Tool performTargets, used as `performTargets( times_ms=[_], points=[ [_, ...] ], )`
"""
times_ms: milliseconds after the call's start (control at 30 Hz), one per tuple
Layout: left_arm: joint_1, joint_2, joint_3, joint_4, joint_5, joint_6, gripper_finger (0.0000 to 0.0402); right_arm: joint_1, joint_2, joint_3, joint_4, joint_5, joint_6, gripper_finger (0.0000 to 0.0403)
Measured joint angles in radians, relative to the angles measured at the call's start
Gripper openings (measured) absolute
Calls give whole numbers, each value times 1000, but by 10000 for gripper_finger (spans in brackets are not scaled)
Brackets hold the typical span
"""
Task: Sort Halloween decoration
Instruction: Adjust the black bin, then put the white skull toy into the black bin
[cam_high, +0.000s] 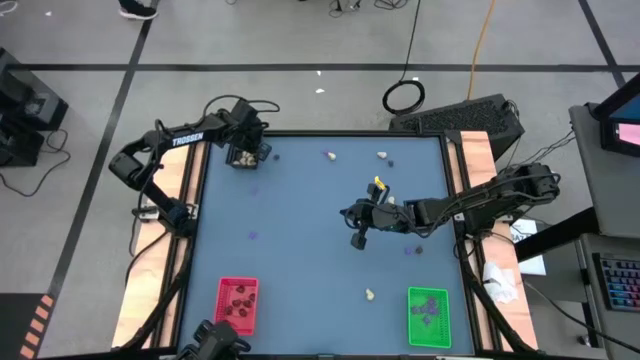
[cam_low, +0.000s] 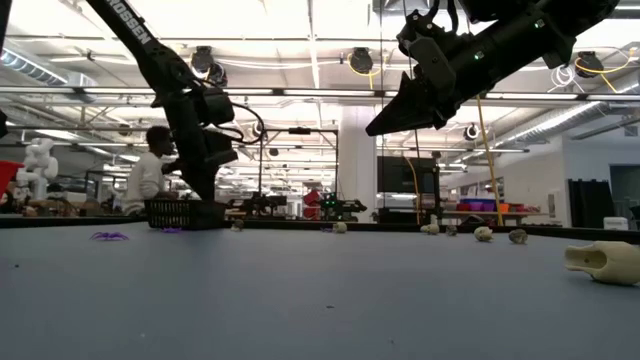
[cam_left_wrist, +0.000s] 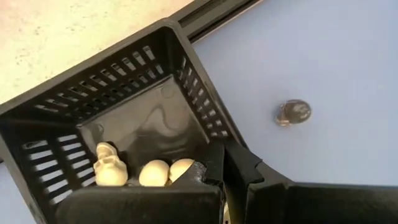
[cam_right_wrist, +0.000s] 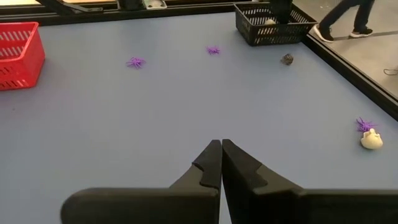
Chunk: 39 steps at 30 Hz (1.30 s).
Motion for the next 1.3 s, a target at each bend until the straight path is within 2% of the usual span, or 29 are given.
performTargets(
  times_ms=[133,300,533,733,833,900,967,1100,1200,1300],
  points=[
    [-2,-26,0,-17,3,31,0,0,0,0,-11,-1,-4,0],
    [-27,-144,0,-56,49,58,0,10,-24,1,-92,-4,9,0],
    [-195,-325,-27,-38,65,53,0,99,-100,1,-325,-5,125,0],
    [-403,-422,-161,219,77,-6,0,180,-196,0,-692,-62,379,0],
    [-504,-442,-247,400,77,-27,0,196,-237,0,-846,-54,490,0],
    [-568,-445,-299,532,77,-34,0,188,-254,0,-924,-1,542,4],
    [-626,-445,-351,663,76,-56,0,160,-256,0,-987,51,593,17],
    [-726,-440,-430,856,68,-73,0,48,-235,0,-1006,55,632,65],
    [-784,-440,-463,932,38,-72,0,-46,-195,0,-979,51,636,110],
    [-818,-440,-476,929,-8,-71,0,-129,-152,0,-968,25,649,148]
  ],
)
